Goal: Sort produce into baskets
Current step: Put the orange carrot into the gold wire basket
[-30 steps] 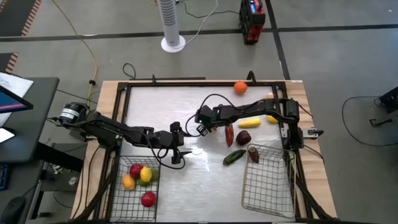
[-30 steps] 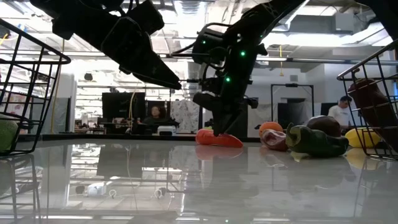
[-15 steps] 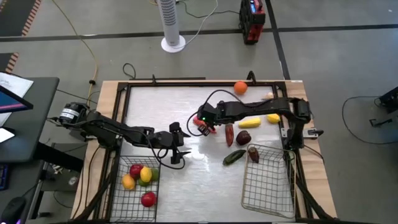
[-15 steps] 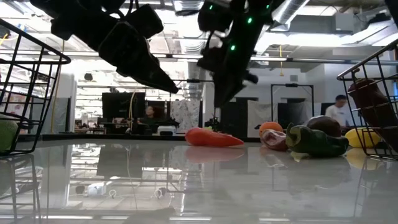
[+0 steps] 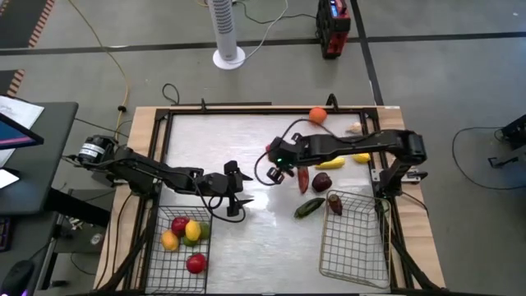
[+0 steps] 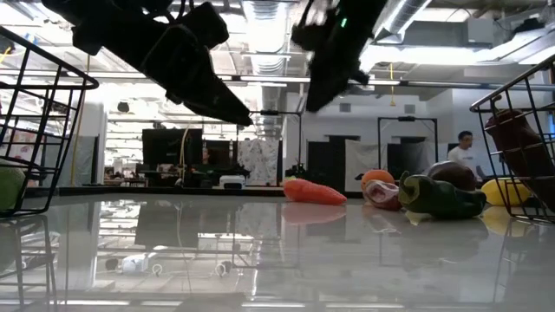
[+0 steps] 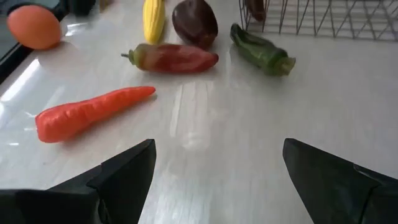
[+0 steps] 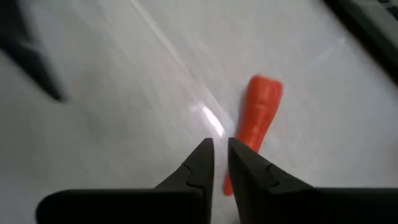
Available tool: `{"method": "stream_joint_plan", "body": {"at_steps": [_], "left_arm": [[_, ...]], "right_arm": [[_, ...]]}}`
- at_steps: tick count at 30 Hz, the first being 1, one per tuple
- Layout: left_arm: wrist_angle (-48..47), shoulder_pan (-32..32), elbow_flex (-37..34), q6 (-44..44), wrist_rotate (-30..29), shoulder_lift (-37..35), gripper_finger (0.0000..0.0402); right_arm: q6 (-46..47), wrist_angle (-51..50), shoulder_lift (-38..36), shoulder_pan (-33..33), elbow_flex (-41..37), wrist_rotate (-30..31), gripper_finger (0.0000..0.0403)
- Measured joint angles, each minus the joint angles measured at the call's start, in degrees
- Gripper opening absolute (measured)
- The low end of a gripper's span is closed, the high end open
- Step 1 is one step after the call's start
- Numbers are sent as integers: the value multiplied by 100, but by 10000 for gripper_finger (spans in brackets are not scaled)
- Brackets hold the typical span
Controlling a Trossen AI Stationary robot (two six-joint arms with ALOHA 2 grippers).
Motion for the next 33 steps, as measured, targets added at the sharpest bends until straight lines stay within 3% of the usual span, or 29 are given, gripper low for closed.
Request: {"method": "stream_joint_plan", "body": {"at_steps": [8, 15, 21, 33], "left_arm": [[-146, -55, 2, -170, 51, 2, 341], [-221, -234, 2, -126, 54, 1, 341], [-230, -236, 2, -93, 58, 0, 341], [-281, -238, 2, -89, 13, 0, 341]], "right_arm": [[-144, 593, 1229, -531, -13, 2, 185], [-398, 1367, 1664, -865, -10, -26, 274], [-604, 1771, 1807, -862, -11, -263, 292], [-620, 2046, 2108, -900, -17, -542, 279]]}}
